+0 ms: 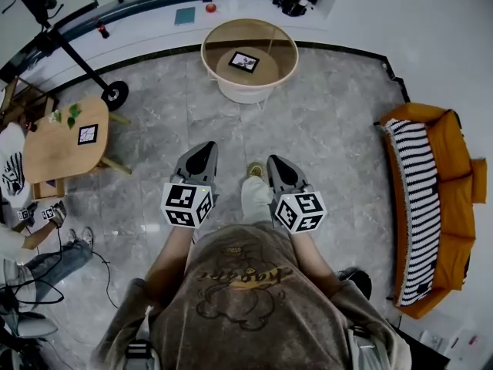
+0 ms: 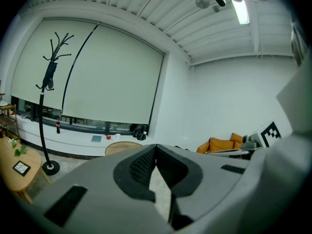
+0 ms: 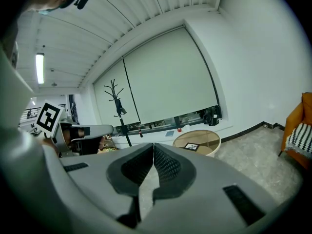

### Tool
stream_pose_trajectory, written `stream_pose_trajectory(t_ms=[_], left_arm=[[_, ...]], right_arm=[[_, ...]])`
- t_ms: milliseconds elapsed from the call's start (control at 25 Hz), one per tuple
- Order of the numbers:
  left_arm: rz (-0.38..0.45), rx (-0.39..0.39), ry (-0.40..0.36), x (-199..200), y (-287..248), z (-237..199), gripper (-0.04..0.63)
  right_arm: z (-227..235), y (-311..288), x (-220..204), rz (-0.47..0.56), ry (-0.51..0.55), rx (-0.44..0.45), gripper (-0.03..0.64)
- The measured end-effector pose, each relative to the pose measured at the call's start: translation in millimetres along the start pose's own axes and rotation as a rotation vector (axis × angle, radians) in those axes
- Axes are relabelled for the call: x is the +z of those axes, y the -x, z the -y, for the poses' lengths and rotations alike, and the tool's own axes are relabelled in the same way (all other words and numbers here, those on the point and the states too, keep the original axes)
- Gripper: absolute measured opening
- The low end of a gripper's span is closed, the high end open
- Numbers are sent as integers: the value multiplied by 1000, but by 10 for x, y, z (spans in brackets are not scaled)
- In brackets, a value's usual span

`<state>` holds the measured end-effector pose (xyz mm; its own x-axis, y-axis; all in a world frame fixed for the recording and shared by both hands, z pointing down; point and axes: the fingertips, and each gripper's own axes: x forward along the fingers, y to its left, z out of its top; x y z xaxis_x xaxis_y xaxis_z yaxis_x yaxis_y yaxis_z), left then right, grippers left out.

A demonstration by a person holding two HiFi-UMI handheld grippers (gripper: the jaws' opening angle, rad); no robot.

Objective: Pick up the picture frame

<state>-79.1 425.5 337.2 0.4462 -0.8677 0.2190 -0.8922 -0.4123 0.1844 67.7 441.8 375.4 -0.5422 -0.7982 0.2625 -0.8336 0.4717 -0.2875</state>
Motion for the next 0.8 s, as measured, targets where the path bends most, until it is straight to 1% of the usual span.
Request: stream_pose_trajectory(t_ms=[240,480,800], left_arm=[[-5,-2,10,51,-292,-158,17],[-7,-10,6,215,-593,-284,17],[-18,-8,7,388,-941,-363,17]], right_arm=[[124,-305,82,-6,2,7,20],[292,-577,274,3,-10,3,20],[439,-848,475,-13,-16,27,20]])
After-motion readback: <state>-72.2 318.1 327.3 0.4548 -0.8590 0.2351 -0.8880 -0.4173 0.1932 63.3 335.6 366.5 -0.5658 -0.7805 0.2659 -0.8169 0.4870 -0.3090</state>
